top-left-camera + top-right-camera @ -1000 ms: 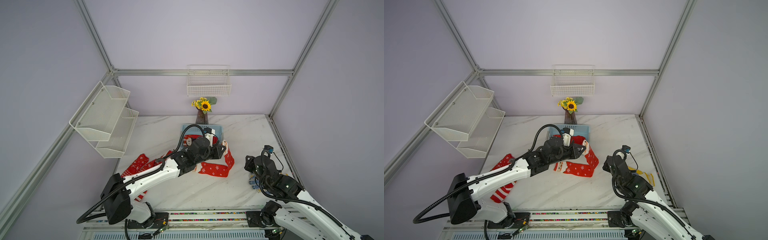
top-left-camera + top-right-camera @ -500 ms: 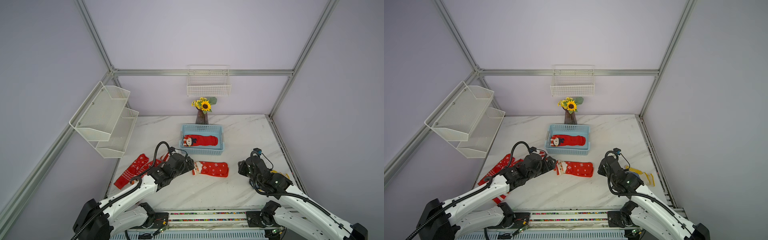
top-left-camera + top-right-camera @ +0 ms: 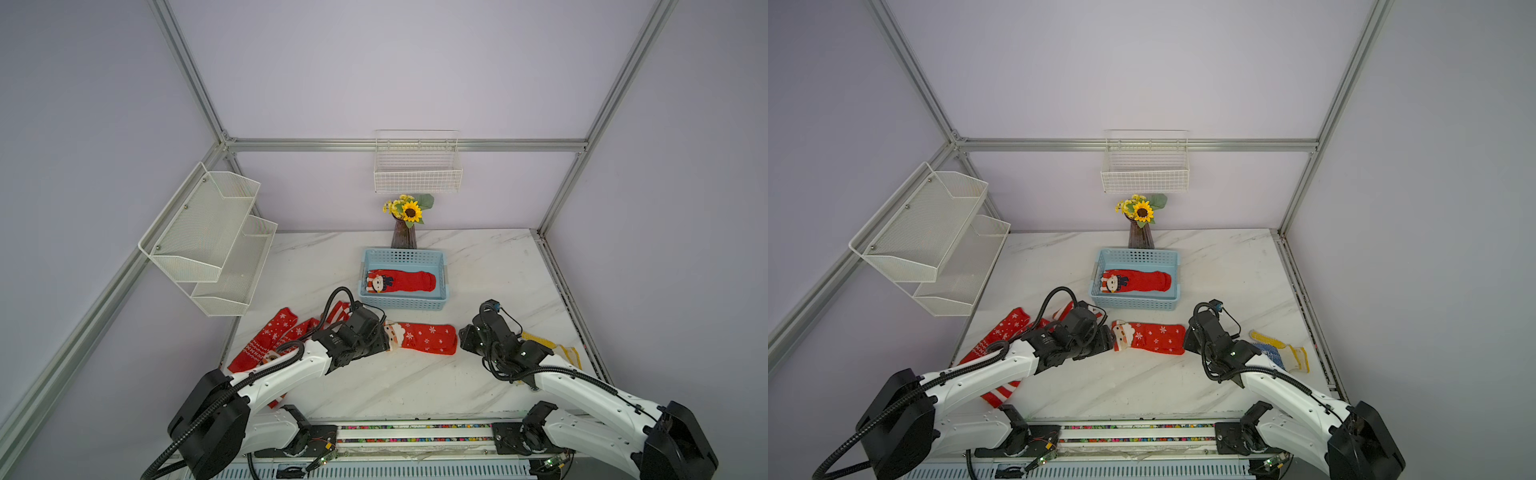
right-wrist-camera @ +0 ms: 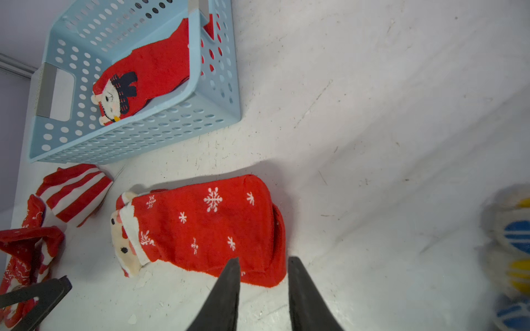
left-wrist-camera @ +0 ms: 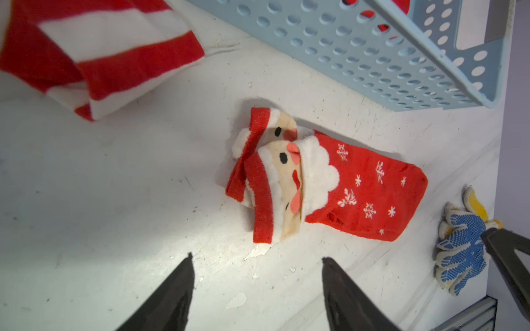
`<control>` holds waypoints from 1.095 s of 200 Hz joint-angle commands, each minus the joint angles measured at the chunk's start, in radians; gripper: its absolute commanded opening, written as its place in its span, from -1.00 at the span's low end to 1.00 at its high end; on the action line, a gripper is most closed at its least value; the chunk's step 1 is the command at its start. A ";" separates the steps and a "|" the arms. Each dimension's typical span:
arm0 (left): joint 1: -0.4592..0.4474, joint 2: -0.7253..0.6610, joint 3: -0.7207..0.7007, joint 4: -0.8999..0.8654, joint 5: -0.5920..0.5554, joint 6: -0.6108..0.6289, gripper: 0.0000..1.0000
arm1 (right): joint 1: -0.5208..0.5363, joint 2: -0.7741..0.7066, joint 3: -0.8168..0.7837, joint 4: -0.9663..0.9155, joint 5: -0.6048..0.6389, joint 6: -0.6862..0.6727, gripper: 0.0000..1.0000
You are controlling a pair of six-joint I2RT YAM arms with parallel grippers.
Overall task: Place the socks together as a pair
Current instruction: Place the sock in the sock.
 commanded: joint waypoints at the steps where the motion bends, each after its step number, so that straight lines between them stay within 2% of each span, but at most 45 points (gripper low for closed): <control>1: 0.004 0.013 -0.034 0.096 0.057 -0.013 0.29 | -0.023 0.049 -0.013 0.129 -0.020 0.006 -0.37; 30: 0.003 0.046 -0.058 0.125 0.078 -0.034 0.28 | -0.046 0.130 -0.007 0.183 -0.023 -0.009 -0.37; 64: 0.003 0.074 -0.082 0.186 0.109 -0.058 0.18 | -0.074 0.180 -0.005 0.237 -0.040 -0.028 -0.37; 80: 0.003 0.085 -0.089 0.216 0.117 -0.071 0.07 | -0.085 0.204 -0.002 0.255 -0.048 -0.043 -0.36; 120: 0.003 0.125 -0.116 0.276 0.131 -0.096 0.03 | -0.108 0.276 0.007 0.301 -0.088 -0.058 -0.35; 193: 0.003 0.151 -0.098 0.296 0.125 -0.091 -0.12 | -0.121 0.358 0.023 0.341 -0.099 -0.073 -0.37; 219: 0.004 0.212 -0.077 0.297 0.123 -0.082 -0.15 | -0.122 0.381 0.035 0.350 -0.106 -0.089 -0.39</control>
